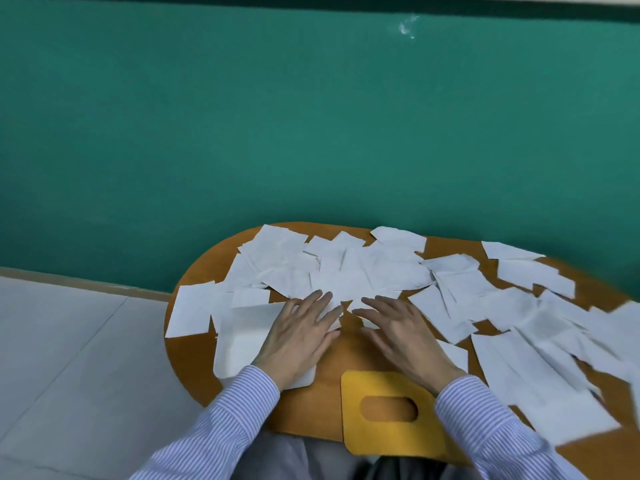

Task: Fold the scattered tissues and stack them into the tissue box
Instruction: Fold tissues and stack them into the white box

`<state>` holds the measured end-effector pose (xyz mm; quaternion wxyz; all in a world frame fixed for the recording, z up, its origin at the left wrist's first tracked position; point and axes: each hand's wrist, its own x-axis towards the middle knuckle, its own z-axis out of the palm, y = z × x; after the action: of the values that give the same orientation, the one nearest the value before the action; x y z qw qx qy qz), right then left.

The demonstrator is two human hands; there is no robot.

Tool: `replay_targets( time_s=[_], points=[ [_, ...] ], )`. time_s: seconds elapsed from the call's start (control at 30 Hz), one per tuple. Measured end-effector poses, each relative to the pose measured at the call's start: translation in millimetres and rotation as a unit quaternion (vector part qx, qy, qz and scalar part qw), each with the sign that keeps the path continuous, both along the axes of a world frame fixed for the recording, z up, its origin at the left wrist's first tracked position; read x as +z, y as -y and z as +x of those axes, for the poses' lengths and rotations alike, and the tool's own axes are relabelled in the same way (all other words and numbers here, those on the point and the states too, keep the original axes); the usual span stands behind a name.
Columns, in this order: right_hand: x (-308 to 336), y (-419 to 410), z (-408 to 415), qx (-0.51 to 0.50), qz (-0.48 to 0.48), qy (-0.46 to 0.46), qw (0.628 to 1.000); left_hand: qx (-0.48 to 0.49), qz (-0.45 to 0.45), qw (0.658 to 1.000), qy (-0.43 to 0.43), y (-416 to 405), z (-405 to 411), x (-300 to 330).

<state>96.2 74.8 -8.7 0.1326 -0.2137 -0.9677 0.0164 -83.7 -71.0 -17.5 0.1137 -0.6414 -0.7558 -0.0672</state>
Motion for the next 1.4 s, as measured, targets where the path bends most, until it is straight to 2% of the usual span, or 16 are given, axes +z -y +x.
replay_targets(
  time_s=[0.13, 0.23, 0.4, 0.53, 0.73, 1.0, 1.1, 1.27, 1.4],
  points=[
    [-18.4, -22.9, 45.6, -0.054, -0.035, -0.004, 0.998, -0.047, -0.035, 0.997, 0.045, -34.8, 37.8, -10.3],
    [-33.6, -38.4, 77.2, -0.093, -0.079, 0.043, 0.992, -0.067, -0.090, 0.990, 0.091, -59.3, 64.7, -18.4],
    [-58.3, -58.8, 110.4, -0.119, -0.126, 0.060, 0.983, -0.089, -0.133, 0.982, 0.101, -93.6, 94.1, -43.5],
    [-68.4, -76.3, 118.7, -0.129, -0.119, 0.058, 0.983, -0.104, -0.154, 0.977, 0.108, -118.1, 99.2, -53.1],
    [-78.3, -96.7, 119.5, -0.122, -0.112, 0.061, 0.984, -0.135, -0.112, 0.973, 0.151, -153.7, 93.1, -60.9],
    [-76.6, -102.8, 113.8, -0.096, -0.175, 0.051, 0.979, -0.169, -0.079, 0.965, 0.187, -161.1, 93.5, -63.5],
    [-73.4, -105.0, 112.4, -0.090, -0.201, 0.039, 0.975, -0.149, -0.085, 0.960, 0.221, -160.4, 93.9, -61.0],
    [-56.9, -106.8, 111.6, -0.090, -0.181, 0.023, 0.979, -0.118, -0.059, 0.938, 0.322, -153.1, 86.9, -39.2],
    [-24.3, -102.5, 100.9, -0.088, -0.249, -0.051, 0.963, -0.091, -0.013, 0.931, 0.353, -134.2, 76.5, -13.1]
  ],
)
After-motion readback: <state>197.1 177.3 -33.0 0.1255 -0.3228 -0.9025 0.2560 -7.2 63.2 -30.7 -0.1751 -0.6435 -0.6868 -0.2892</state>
